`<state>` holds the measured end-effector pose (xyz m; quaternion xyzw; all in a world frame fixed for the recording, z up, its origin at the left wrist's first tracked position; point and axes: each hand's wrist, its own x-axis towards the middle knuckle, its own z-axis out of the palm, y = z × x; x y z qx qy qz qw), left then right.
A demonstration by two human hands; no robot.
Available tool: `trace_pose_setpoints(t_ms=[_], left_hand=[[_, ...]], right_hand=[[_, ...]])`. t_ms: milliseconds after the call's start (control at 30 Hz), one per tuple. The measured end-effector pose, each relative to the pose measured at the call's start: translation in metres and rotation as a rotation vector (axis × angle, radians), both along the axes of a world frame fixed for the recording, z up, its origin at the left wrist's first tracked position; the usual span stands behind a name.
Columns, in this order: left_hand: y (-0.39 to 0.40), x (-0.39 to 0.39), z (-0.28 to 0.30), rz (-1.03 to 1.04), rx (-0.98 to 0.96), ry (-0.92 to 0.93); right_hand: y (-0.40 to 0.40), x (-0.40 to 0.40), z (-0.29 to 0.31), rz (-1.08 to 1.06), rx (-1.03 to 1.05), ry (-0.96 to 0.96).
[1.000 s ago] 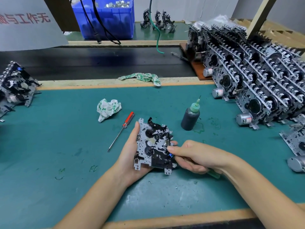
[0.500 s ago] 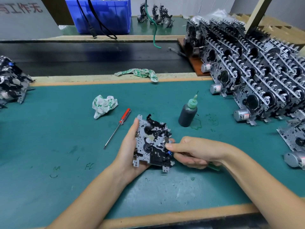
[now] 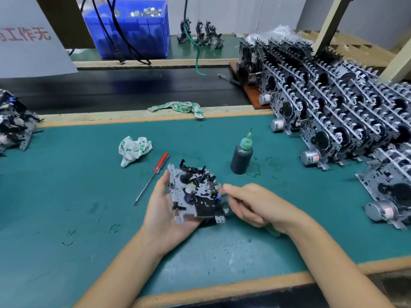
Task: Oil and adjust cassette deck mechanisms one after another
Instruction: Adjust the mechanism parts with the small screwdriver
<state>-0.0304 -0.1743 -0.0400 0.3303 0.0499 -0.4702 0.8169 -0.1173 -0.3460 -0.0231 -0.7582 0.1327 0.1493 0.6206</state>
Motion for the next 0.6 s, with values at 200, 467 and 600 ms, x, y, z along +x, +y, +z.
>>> trace_pose_setpoints(t_ms=[200, 467, 600], left_hand=[[-0.001, -0.003, 0.007, 0.103, -0.046, 0.037], [-0.004, -0.007, 0.006, 0.113, -0.054, 0.0], [-0.002, -0.006, 0.006, 0.09, -0.059, 0.004]], right_hand=[[-0.013, -0.007, -0.004, -0.158, 0.348, -0.025], [-0.012, -0.007, -0.004, -0.17, 0.404, -0.062], [-0.01, -0.008, -0.003, -0.151, 0.355, -0.075]])
